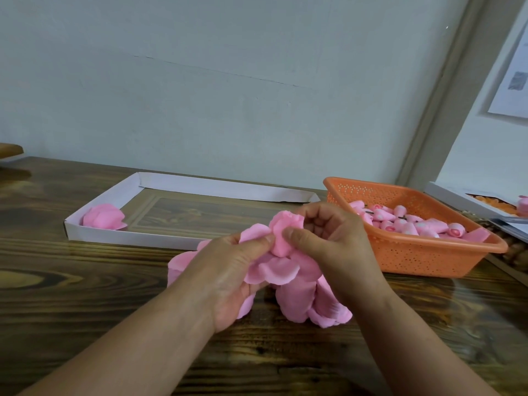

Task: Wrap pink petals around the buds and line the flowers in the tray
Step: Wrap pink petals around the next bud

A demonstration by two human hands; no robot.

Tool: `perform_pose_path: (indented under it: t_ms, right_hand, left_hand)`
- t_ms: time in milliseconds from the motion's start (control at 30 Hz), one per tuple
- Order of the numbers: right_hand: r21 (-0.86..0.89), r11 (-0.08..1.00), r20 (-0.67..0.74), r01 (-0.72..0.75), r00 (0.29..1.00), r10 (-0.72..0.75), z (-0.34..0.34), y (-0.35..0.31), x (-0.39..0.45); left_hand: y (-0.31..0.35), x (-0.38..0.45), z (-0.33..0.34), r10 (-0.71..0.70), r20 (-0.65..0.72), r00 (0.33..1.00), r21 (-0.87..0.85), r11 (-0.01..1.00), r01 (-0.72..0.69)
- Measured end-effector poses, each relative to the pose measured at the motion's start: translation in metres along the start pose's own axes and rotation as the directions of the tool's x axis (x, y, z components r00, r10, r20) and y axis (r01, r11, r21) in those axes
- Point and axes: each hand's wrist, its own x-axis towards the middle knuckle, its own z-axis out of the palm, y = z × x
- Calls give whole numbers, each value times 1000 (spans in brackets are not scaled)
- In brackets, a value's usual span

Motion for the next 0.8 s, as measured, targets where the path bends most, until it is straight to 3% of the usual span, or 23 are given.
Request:
perform_pose_path:
  t_ms: [200, 367, 633, 800]
  right_hand:
    - [-69, 997, 32, -19, 999, 21, 0, 0, 1]
    - [14, 997, 122, -72, 990, 70, -8, -4, 1]
    - [-99, 995, 96, -26, 995, 35, -6, -3, 3]
    - [-59, 998, 78, -33, 996, 38, -7, -3, 5]
  left_hand:
    - [-2, 3, -1, -10, -49, 999, -12, 1000, 9]
    - [-1, 4, -1, -2, -44, 999, -3, 1000, 2]
    - [-5, 4, -2, 17, -19, 1000, 117, 993, -15]
    - [-4, 3, -1, 5, 1, 1000, 148, 989, -5]
